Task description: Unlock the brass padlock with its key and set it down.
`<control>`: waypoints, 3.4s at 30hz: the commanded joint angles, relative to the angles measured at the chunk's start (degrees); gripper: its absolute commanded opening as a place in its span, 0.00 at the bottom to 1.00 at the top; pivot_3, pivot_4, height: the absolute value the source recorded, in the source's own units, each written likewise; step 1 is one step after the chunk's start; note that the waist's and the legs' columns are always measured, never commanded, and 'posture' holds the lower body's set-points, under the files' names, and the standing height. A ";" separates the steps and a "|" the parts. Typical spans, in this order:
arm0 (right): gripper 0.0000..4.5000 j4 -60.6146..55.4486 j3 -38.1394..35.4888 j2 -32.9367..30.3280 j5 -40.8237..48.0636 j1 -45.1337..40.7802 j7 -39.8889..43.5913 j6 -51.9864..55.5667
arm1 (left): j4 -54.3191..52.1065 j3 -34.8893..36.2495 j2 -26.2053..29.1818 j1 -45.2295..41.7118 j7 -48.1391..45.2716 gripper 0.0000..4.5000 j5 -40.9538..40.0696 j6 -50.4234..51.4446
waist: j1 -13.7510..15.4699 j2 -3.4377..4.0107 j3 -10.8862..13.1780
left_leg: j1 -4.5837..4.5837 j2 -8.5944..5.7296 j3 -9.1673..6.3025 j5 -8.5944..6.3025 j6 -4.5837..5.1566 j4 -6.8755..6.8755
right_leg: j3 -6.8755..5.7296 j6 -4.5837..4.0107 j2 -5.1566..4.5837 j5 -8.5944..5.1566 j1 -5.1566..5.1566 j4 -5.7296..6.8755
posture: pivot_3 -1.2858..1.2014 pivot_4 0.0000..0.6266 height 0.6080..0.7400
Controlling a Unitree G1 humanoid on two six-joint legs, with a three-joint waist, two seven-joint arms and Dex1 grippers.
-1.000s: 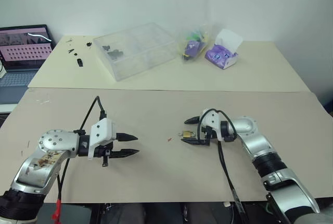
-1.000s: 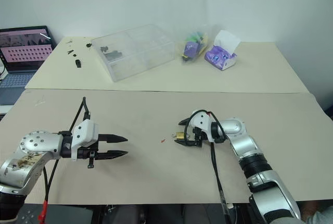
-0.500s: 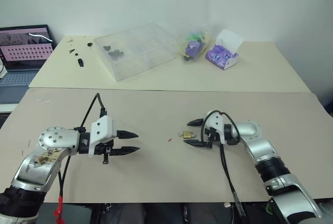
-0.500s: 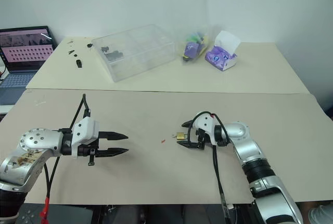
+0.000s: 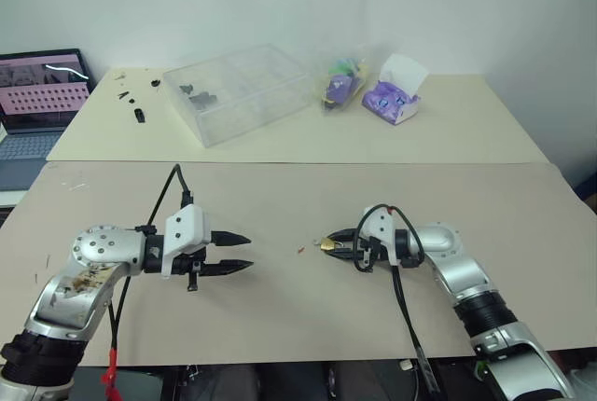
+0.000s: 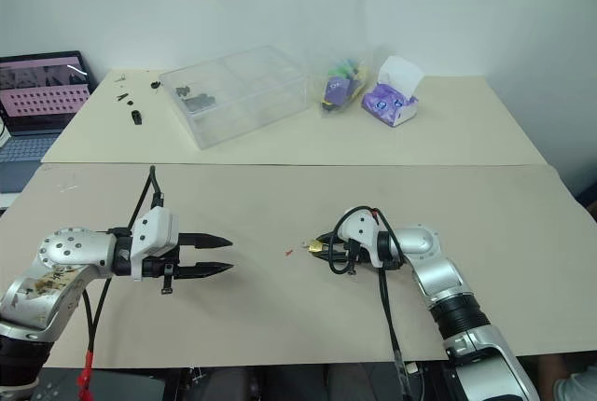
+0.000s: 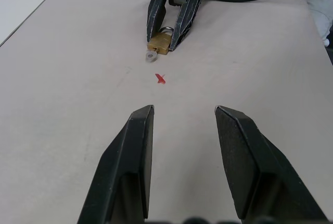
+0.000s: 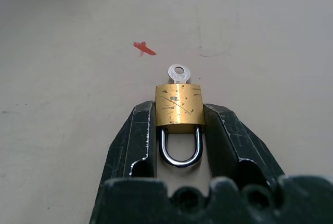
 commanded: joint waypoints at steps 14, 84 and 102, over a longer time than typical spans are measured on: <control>0.21 -40.41 -2.69 -1.83 4.82 3.83 -9.37 23.18 | 1.90 2.18 -1.82 -6.61 2.50 0.43 -6.31 8.20 | 0.76 0.05 0.05 | -0.10 -0.01 -0.04 0.00 0.00 0.00 | -0.01 0.38 -0.01 -0.03 -0.11 0.08 | 0.52 0.24 1.00; 0.21 -57.95 6.40 -4.62 0.54 1.58 -18.36 32.52 | 20.72 3.29 -5.92 -24.68 4.78 0.43 -39.96 68.79 | 1.53 -0.24 0.21 | -0.28 -0.06 -0.14 0.00 -0.01 0.01 | -0.05 0.02 -0.03 -0.23 -0.29 0.01 | 0.52 0.24 1.00; 0.21 -57.84 6.43 -4.77 0.31 1.16 -18.51 32.59 | 22.24 2.46 -6.29 -24.87 4.51 0.02 -38.50 66.28 | 1.56 -0.24 0.21 | -0.67 -0.08 -0.15 0.00 -0.01 0.01 | -0.05 0.00 -0.01 0.04 -0.68 0.05 | 0.52 0.24 1.00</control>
